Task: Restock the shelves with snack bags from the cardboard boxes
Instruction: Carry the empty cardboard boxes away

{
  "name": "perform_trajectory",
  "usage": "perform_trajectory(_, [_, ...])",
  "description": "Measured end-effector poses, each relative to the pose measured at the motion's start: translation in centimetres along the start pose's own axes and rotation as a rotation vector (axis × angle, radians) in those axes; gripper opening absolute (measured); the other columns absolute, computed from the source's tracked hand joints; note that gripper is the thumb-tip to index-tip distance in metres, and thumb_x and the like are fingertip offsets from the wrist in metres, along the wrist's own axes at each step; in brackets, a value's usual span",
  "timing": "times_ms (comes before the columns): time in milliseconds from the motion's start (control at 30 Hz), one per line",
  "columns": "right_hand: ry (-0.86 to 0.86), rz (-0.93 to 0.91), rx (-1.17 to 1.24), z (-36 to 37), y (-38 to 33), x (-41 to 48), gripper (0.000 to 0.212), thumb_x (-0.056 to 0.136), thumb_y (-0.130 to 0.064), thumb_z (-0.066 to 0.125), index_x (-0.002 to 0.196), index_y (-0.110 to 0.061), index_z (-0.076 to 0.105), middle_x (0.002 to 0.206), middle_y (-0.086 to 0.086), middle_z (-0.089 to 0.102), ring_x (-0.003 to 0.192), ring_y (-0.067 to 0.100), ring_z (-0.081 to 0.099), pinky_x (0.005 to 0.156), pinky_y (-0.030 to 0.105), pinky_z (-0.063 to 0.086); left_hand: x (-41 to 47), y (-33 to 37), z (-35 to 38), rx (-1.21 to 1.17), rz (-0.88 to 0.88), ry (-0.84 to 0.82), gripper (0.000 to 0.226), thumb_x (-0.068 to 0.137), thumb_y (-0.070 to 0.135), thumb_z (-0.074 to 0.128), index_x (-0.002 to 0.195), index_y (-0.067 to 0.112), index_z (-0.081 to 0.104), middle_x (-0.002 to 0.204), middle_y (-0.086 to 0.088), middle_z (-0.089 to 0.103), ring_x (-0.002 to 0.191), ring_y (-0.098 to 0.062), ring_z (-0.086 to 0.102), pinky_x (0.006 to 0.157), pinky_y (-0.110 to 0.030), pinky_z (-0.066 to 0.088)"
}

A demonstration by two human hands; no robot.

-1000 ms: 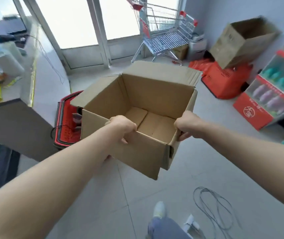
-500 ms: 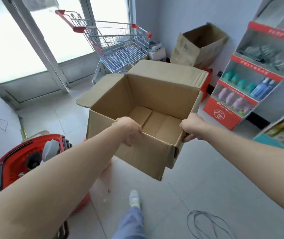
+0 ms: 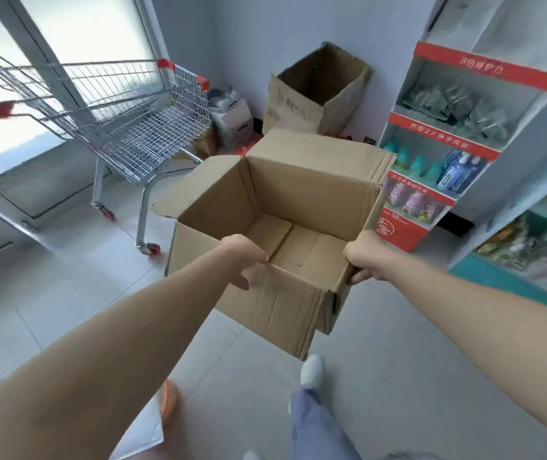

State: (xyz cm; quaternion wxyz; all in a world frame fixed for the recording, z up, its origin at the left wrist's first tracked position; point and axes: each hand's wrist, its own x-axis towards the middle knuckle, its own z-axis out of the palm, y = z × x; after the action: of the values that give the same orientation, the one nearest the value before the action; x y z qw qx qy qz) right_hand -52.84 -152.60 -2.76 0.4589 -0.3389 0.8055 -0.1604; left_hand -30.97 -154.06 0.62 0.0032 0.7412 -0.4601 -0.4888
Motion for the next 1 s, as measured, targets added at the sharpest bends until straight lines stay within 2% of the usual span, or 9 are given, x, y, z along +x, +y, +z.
perform_trajectory(100, [-0.018,0.01,0.048,-1.4,-2.4,6.5,0.035,0.087,0.001,0.045,0.12,0.011,0.044,0.102,0.025,0.058,0.053,0.033,0.06,0.029,0.027,0.046,5.2,4.7,-0.1,0.024,0.036,-0.049,0.038,0.085,0.017,0.07,0.117,0.0,0.057,0.097,-0.013,0.062,0.096,-0.031,0.068,0.077,-0.041,0.06])
perform_trajectory(167, [-0.02,0.033,0.037,-2.0,-3.5,11.5,0.035,0.086,0.001,0.046,0.12,0.01,0.043,0.107,0.027,0.06,0.059,0.036,0.063,0.031,0.029,0.049,9.2,7.5,0.3,0.042,0.03,-0.052,0.039,0.086,0.015,0.069,0.119,-0.001,0.056,0.107,-0.016,0.062,0.098,-0.03,0.068,0.081,-0.04,0.059])
perform_trajectory(233, [-0.032,0.06,0.042,-2.7,-4.1,16.1,0.03,0.086,0.001,0.047,0.115,0.006,0.045,0.11,0.026,0.062,0.074,0.04,0.068,0.046,0.036,0.057,13.4,9.9,0.8,0.05,-0.006,-0.019,0.041,0.088,0.015,0.068,0.123,-0.001,0.053,0.123,-0.016,0.055,0.097,-0.032,0.068,0.079,-0.037,0.059])
perform_trajectory(333, [-0.07,0.067,0.024,-3.5,-4.5,22.5,0.009,0.089,0.001,0.046,0.095,-0.001,0.051,0.103,0.023,0.06,0.079,0.033,0.064,0.066,0.041,0.059,19.6,13.0,2.2,0.017,-0.029,-0.041,0.042,0.089,0.021,0.067,0.122,0.001,0.052,0.123,-0.017,0.056,0.094,-0.031,0.068,0.077,-0.036,0.059])
perform_trajectory(500, [-0.023,0.146,0.028,-2.8,-3.5,31.7,0.023,0.091,-0.001,0.046,0.113,-0.002,0.044,0.123,0.023,0.056,0.075,0.032,0.065,0.047,0.032,0.057,29.5,15.9,5.7,0.059,-0.035,-0.088,0.037,0.09,0.022,0.065,0.116,0.0,0.052,0.108,-0.012,0.059,0.089,-0.024,0.065,0.067,-0.031,0.056])
perform_trajectory(633, [0.065,0.273,0.099,-0.4,-0.9,38.9,0.038,0.094,-0.001,0.042,0.131,-0.002,0.033,0.14,0.016,0.043,0.1,0.041,0.063,0.037,0.034,0.049,38.0,16.2,9.1,0.105,-0.049,-0.14,0.037,0.091,0.021,0.063,0.119,0.0,0.052,0.11,-0.015,0.059,0.093,-0.026,0.065,0.078,-0.034,0.058])
perform_trajectory(733, [0.084,0.331,0.069,1.6,1.9,45.1,0.045,0.095,-0.002,0.041,0.138,-0.004,0.027,0.145,0.014,0.037,0.112,0.041,0.057,0.047,0.036,0.05,44.5,15.8,11.5,0.152,-0.067,-0.167,0.035,0.091,0.02,0.062,0.117,-0.002,0.054,0.109,-0.016,0.061,0.083,-0.025,0.063,0.077,-0.034,0.056])
perform_trajectory(867, [0.109,0.317,-0.112,4.7,5.7,52.9,0.054,0.096,-0.007,0.038,0.146,-0.012,0.018,0.146,0.014,0.038,0.11,0.039,0.059,0.042,0.026,0.043,52.9,14.7,15.1,0.211,-0.049,-0.189,0.019,0.093,0.014,0.058,0.105,0.0,0.058,0.09,-0.011,0.058,0.071,-0.019,0.056,0.069,-0.03,0.051])
perform_trajectory(1000, [0.124,0.341,-0.121,7.8,8.7,59.4,0.062,0.096,-0.005,0.036,0.151,-0.017,0.011,0.152,0.013,0.028,0.113,0.041,0.057,0.066,0.037,0.056,58.9,13.3,19.0,0.3,0.021,-0.231,0.013,0.094,0.015,0.057,0.104,0.006,0.058,0.102,-0.014,0.061,0.09,-0.027,0.061,0.086,-0.035,0.052])
